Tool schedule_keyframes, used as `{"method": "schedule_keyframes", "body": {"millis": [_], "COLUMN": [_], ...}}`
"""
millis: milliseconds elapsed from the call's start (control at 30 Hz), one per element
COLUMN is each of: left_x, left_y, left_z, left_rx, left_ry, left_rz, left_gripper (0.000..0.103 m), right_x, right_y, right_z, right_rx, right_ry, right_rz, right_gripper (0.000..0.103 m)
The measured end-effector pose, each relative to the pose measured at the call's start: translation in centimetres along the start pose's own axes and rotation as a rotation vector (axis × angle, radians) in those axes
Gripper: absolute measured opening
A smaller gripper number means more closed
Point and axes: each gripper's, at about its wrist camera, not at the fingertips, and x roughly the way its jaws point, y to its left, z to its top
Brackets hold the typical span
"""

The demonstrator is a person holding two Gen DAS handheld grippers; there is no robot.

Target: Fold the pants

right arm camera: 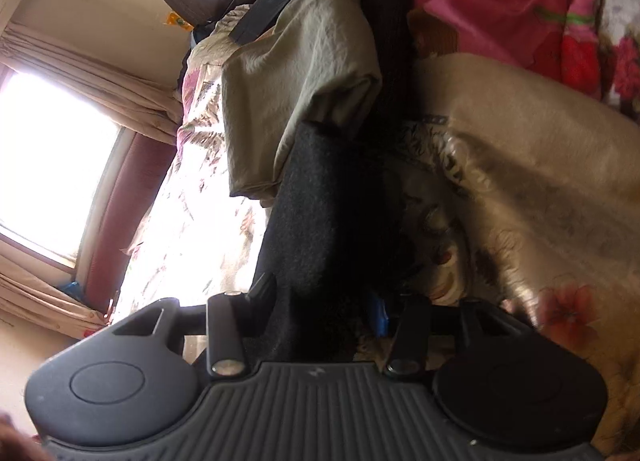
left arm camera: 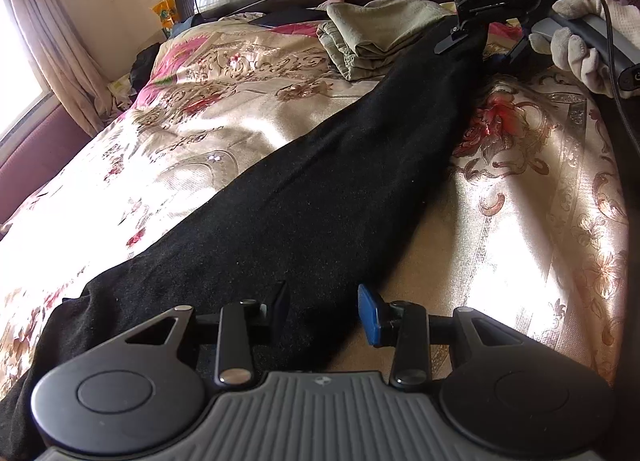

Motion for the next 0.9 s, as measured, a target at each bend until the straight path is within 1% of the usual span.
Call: {"method": "schedule_keyframes", "body": {"millis": [33, 100, 167, 233, 267, 300, 367, 400, 433, 467, 500, 533, 567, 633, 700, 733, 767, 867, 900], "left_x": [0.1, 0.3, 0.4, 0.4, 0.5, 0.6, 1.1, 1.3, 1.5, 1.6, 1.9, 2.1, 2.4, 3.2, 4.0, 4.3, 4.3, 3.9, 3.6], "left_y": [0.0, 0.0, -0.1, 0.1, 0.1, 0.2, -0.1, -0.3, -0.6, -0.7, -1.0, -1.2, -1.4, -1.9, -2.3, -2.4, -2.4, -2.1, -1.9], "left_z": [0.1, 0.5, 0.9, 1.1, 1.2, 1.3, 1.4, 1.6, 1.8, 1.9, 2.1, 2.3, 2.5, 2.7, 2.7, 2.7, 2.7, 2.6, 2.5], "left_rx": [0.0, 0.003, 0.006, 0.003, -0.003, -0.007, 0.002, 0.012, 0.02, 0.024, 0.023, 0.019, 0.016, 0.015, 0.0, -0.022, -0.045, -0.106, -0.126], "left_ry": [-0.001, -0.007, -0.02, -0.03, -0.031, -0.029, -0.029, -0.032, -0.039, -0.045, -0.052, -0.057, -0.059, -0.055, -0.045, -0.048, -0.058, -0.09, -0.103], "left_rz": [-0.001, 0.002, 0.007, 0.007, 0.002, -0.006, -0.017, -0.021, -0.024, -0.026, -0.035, -0.045, -0.055, -0.067, -0.075, -0.084, -0.094, -0.134, -0.144], "left_gripper": [0.053, 0.053, 0.053, 0.053, 0.053, 0.053, 0.053, 0.053, 0.053, 0.053, 0.053, 0.053, 0.053, 0.053, 0.053, 0.053, 0.053, 0.053, 0.053], "right_x": [0.5, 2.0, 2.4, 1.4, 0.8, 0.3, -0.1, 0.0, 0.4, 1.3, 2.4, 3.5, 4.2, 4.5, 3.3, 2.7, 1.9, 0.3, 0.1], "right_y": [0.3, 1.2, 1.8, 2.1, 2.2, 2.1, 2.1, 2.3, 2.2, 1.9, 1.3, 0.9, 0.7, 0.7, 1.4, 1.9, 2.9, 8.5, 10.7], "right_z": [-0.1, -0.3, -0.8, -1.4, -1.7, -1.8, -1.9, -1.9, -1.8, -1.6, -1.4, -1.4, -1.4, -1.5, -1.2, -1.0, -1.0, -1.8, -2.3], "right_rx": [-0.01, -0.039, -0.066, -0.067, -0.062, -0.051, -0.038, -0.053, -0.056, -0.028, 0.026, 0.06, 0.065, 0.059, 0.082, 0.07, 0.032, -0.194, -0.261], "right_ry": [-0.002, -0.002, -0.005, -0.032, -0.043, -0.055, -0.09, -0.11, -0.127, -0.132, -0.109, -0.068, -0.04, -0.037, -0.049, -0.059, -0.073, -0.098, -0.098], "right_rz": [0.0, -0.017, -0.03, -0.016, 0.008, 0.038, 0.062, 0.069, 0.07, 0.067, 0.069, 0.081, 0.086, 0.044, 0.064, 0.067, 0.061, 0.022, 0.033], "right_gripper": [0.05, 0.055, 0.056, 0.037, 0.015, 0.012, 0.01, 0.01, 0.01, 0.011, 0.015, 0.016, 0.021, 0.018, 0.011, 0.011, 0.011, 0.01, 0.01]}}
